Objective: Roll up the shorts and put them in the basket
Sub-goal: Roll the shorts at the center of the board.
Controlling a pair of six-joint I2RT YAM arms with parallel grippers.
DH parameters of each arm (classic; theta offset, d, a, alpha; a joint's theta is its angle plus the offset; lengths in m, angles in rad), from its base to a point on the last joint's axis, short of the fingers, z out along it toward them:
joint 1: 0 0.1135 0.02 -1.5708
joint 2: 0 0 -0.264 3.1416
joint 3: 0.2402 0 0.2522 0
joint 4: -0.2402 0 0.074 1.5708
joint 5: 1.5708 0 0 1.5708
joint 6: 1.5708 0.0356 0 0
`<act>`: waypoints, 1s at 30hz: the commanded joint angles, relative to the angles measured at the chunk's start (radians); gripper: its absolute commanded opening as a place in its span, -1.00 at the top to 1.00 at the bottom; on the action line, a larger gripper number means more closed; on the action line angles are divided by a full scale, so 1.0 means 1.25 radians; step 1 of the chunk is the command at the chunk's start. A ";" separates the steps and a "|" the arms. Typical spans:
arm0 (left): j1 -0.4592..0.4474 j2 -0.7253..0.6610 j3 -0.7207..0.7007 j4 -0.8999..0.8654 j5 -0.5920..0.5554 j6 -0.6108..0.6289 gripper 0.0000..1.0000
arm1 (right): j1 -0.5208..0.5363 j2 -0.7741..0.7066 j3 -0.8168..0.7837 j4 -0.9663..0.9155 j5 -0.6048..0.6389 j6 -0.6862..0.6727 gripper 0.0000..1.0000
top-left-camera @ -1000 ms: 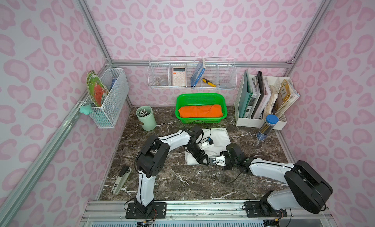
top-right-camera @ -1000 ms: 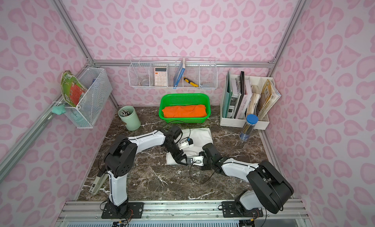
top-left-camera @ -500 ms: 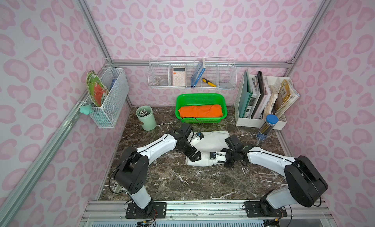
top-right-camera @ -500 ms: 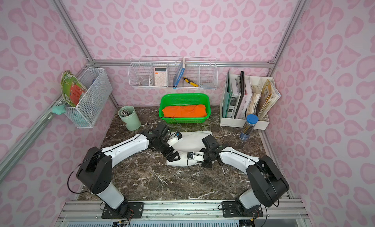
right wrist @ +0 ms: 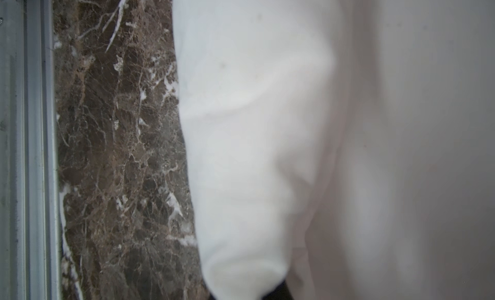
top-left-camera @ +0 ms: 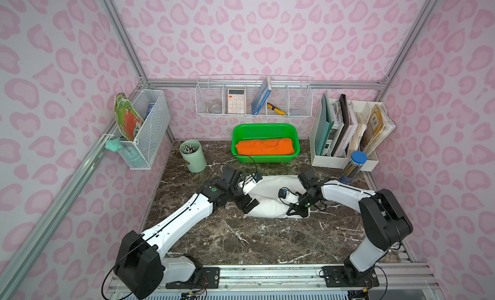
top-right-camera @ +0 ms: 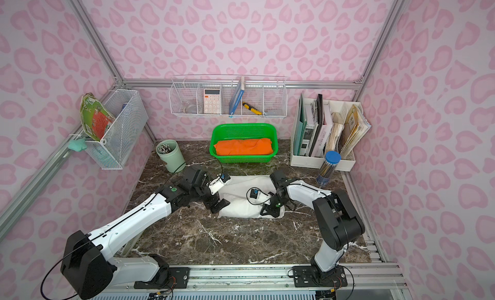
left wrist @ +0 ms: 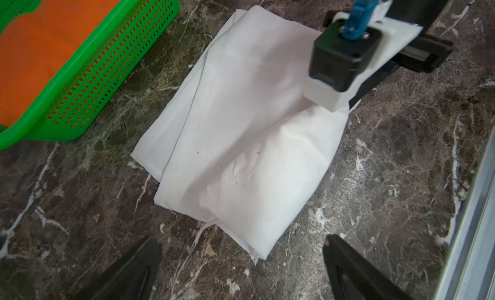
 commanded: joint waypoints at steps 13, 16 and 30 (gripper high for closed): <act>-0.245 0.156 -0.099 0.209 -0.229 0.158 -0.99 | -0.026 0.156 0.102 -0.097 -0.024 0.091 1.00; -0.259 0.209 -0.100 0.246 -0.263 0.186 -0.98 | -0.034 0.155 0.106 -0.094 -0.029 0.097 1.00; -0.243 0.369 -0.075 0.310 -0.265 0.183 -0.57 | -0.044 0.125 0.083 -0.063 -0.043 0.080 1.00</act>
